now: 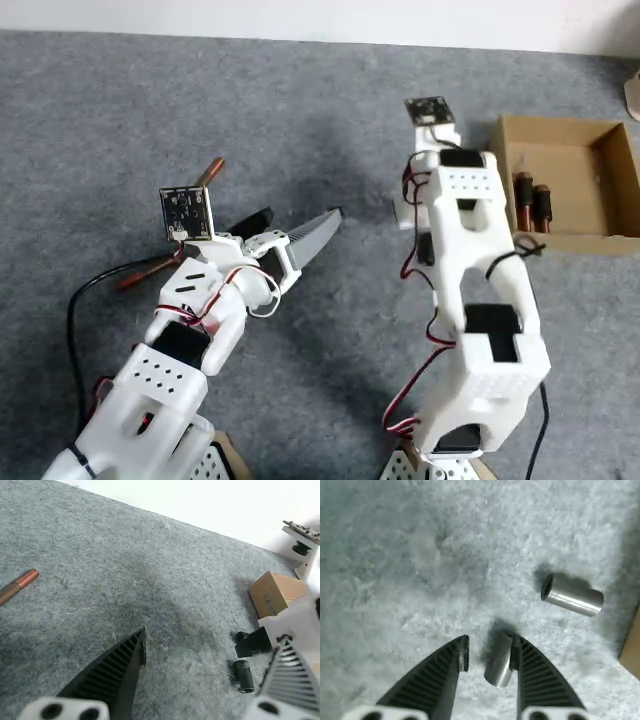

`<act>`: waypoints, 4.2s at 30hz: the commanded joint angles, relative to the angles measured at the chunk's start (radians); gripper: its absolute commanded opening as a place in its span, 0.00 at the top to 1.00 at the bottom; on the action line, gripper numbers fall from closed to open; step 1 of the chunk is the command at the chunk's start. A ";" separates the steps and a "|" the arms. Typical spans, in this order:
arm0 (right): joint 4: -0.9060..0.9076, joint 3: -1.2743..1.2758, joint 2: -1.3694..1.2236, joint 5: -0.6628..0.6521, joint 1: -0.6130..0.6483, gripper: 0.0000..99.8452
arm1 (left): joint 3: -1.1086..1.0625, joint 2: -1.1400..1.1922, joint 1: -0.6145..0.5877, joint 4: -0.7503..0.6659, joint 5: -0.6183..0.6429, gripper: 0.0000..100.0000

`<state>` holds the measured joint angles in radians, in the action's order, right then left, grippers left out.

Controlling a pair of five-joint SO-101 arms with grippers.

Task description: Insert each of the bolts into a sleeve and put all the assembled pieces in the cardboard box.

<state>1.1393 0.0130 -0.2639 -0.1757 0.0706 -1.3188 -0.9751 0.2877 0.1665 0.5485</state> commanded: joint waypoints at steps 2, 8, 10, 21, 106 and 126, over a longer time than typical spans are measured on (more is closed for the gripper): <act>0.012 -0.076 -0.018 0.064 -0.044 0.87 | 0.033 -0.012 -0.010 -0.002 -0.011 0.62; 0.013 -0.073 -0.036 0.110 -0.090 0.87 | 0.033 -0.012 -0.010 -0.002 -0.011 0.62; 0.022 -0.073 -0.036 0.112 -0.096 0.87 | 0.033 -0.012 -0.010 -0.002 -0.011 0.62; 0.094 -0.038 -0.039 0.104 -0.090 0.87 | 0.033 -0.012 -0.010 -0.002 -0.011 0.62; -0.722 0.872 0.352 0.012 0.018 0.99 | 0.510 0.458 -0.294 0.241 0.183 0.82; -0.727 0.872 0.354 0.011 0.016 0.99 | 0.386 0.449 -0.512 0.496 -0.308 0.82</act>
<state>0.4212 0.8738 0.0736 -0.1481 0.0522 -0.9198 -0.5117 -0.1818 0.6590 0.4657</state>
